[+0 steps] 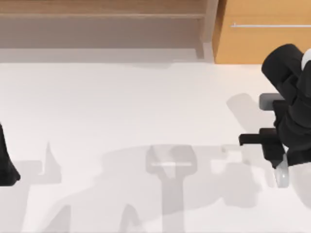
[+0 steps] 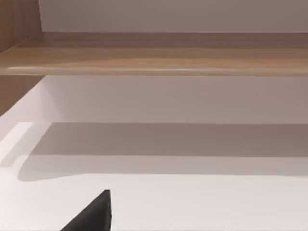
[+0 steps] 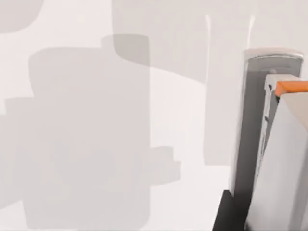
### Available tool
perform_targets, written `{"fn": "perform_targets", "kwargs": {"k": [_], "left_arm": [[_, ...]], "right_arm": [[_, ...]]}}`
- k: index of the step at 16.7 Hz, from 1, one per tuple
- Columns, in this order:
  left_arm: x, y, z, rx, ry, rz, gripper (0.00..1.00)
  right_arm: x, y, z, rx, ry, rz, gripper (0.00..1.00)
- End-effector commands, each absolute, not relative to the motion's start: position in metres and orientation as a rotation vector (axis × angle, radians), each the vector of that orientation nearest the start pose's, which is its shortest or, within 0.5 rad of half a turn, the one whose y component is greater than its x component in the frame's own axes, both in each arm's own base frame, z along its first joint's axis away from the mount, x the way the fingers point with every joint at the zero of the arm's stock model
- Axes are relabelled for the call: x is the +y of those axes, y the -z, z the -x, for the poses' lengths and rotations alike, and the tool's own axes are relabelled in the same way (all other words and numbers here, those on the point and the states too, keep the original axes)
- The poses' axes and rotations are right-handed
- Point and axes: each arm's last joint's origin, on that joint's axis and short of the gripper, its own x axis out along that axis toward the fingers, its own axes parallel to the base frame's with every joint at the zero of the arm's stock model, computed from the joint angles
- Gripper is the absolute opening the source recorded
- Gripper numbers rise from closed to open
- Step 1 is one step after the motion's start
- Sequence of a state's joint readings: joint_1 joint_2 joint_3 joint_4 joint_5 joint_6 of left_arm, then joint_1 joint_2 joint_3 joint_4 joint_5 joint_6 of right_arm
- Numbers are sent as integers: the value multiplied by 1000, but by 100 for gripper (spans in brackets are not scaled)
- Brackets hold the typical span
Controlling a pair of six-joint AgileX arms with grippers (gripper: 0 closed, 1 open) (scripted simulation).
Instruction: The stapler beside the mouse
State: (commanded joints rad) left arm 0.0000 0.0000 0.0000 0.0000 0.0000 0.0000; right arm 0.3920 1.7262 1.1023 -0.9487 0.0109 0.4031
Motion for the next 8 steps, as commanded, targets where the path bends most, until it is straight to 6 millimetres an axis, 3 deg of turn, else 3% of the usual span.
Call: {"fn": "perform_targets", "kwargs": {"k": [8], "left_arm": [[-1,-160,-106,0,0,0,100]], "right_arm": [[113,-166,-277,1576,31,-11,0]]}}
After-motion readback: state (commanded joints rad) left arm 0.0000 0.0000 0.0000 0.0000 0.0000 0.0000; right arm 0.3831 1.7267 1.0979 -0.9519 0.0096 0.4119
